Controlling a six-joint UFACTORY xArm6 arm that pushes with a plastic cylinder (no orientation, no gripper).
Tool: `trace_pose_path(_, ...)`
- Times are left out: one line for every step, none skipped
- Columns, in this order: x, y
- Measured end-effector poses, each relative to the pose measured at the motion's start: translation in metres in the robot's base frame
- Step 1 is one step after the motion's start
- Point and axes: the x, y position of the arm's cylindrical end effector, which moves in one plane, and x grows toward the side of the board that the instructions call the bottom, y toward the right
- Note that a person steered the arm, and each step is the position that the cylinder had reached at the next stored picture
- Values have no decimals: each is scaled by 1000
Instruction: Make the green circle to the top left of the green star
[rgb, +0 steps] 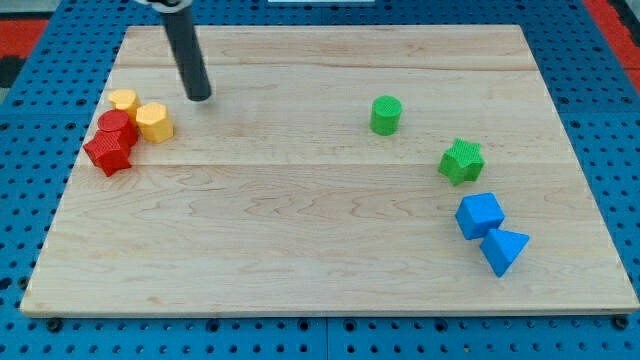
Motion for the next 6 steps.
trace_pose_path(18, 65)
trace_pose_path(14, 149)
trace_pose_path(26, 183)
trace_pose_path(36, 228)
trace_pose_path(36, 236)
trace_pose_path(19, 236)
